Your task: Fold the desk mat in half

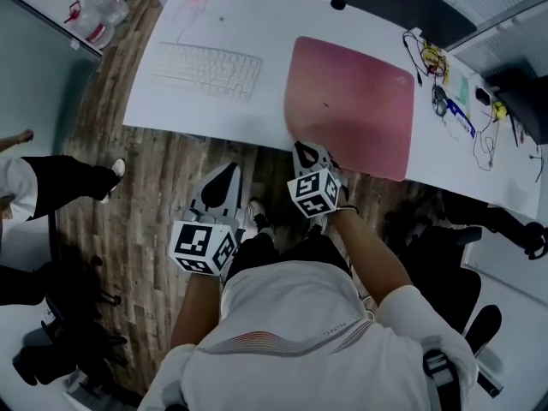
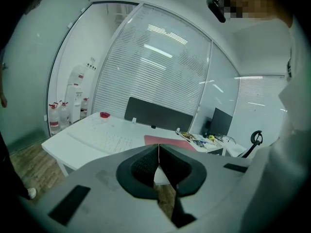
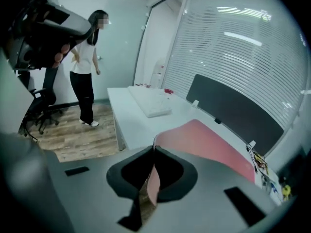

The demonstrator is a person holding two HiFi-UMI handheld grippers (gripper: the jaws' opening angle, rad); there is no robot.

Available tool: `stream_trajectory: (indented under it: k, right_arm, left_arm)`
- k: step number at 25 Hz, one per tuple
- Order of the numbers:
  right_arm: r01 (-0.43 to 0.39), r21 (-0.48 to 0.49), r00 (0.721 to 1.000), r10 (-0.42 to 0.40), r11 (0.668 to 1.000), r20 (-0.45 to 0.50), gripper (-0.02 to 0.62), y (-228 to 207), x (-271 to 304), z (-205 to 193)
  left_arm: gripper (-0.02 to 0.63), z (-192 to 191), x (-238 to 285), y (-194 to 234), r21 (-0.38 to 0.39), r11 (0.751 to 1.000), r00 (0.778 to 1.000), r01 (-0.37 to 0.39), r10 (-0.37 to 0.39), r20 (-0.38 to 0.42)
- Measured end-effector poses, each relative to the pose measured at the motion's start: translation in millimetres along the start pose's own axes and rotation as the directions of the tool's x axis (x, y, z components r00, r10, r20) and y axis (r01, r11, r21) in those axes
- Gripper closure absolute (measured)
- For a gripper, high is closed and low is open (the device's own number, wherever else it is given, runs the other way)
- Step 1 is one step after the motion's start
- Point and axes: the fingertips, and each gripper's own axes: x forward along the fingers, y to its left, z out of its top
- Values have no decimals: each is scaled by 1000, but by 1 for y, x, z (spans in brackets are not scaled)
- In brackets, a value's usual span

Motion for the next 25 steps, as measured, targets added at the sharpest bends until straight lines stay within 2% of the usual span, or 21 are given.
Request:
stream_trajectory:
  k: [9,17,25]
  right_arm:
    - [129,147,990,-135,981,28,532,-75,-53,-28]
    - [190,252,980,-199,949,10,532,-126,-94,-76]
    - [236,367,970,-242,900,-32,531,-160,-123,-133]
  left_arm:
    - [591,12,17,-54,49,996,998,69,-70,3]
    - [591,18,47,-115,110,983,989,145,-143,-26]
    - [591,13,73,-166,150,966,977,209,-201,-66]
